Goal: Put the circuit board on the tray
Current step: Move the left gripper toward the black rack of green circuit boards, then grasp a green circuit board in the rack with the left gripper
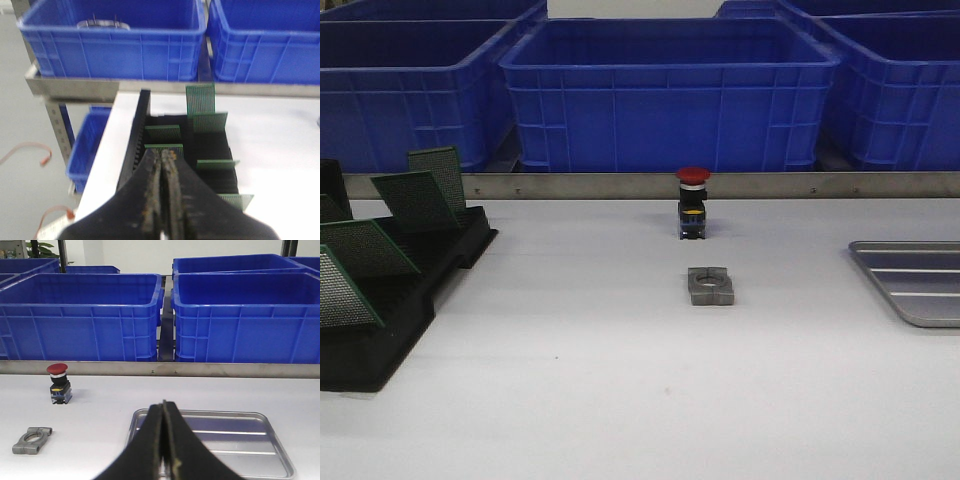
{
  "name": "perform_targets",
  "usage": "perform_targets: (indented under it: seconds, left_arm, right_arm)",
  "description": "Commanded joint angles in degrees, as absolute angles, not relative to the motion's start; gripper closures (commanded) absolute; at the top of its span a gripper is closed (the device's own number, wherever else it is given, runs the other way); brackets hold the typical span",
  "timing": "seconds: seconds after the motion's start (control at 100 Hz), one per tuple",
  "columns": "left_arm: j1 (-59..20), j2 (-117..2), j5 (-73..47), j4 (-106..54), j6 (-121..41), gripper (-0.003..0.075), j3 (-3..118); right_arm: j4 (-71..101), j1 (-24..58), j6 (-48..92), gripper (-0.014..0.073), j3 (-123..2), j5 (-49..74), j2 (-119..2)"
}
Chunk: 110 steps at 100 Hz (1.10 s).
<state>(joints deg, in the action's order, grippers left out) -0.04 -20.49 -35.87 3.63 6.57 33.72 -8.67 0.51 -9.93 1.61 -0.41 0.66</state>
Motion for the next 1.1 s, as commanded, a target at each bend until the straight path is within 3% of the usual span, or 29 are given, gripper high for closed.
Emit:
perform_targets:
  seconds: [0.0,0.24,0.56,0.73,0.9,1.09]
  left_arm:
    - [-0.34,-26.62,-34.96,2.21,6.82,0.0740,38.45]
    - [-0.34,-42.68,-35.74,-5.38,-2.64,0.0714,46.81]
    - [-0.34,-59.32,-37.75,-11.24,-22.86,0.0350,55.57]
    - [-0.34,-65.43,-38.59,-13.94,-39.79,0.0346,58.09]
    - [-0.34,-70.49,-38.60,-14.77,-69.35,0.0346,58.09]
    - [-0.34,-75.73,-37.29,-14.63,-83.88,0.0346,58.09]
  right_arm:
    - [-9.11,0.28,-9.88,0.0655,0.81,-5.25,2.12]
    - [-9.11,0.28,-9.88,0.0655,0.81,-5.25,2.12]
    - [-9.11,0.28,-9.88,0.0655,0.81,-5.25,2.12]
    - [-9.11,0.28,-9.88,0.0655,0.81,-5.25,2.12]
    - [-9.11,0.28,-9.88,0.0655,0.81,-5.25,2.12]
    - [-9.11,0.28,-9.88,0.0655,0.81,-5.25,2.12]
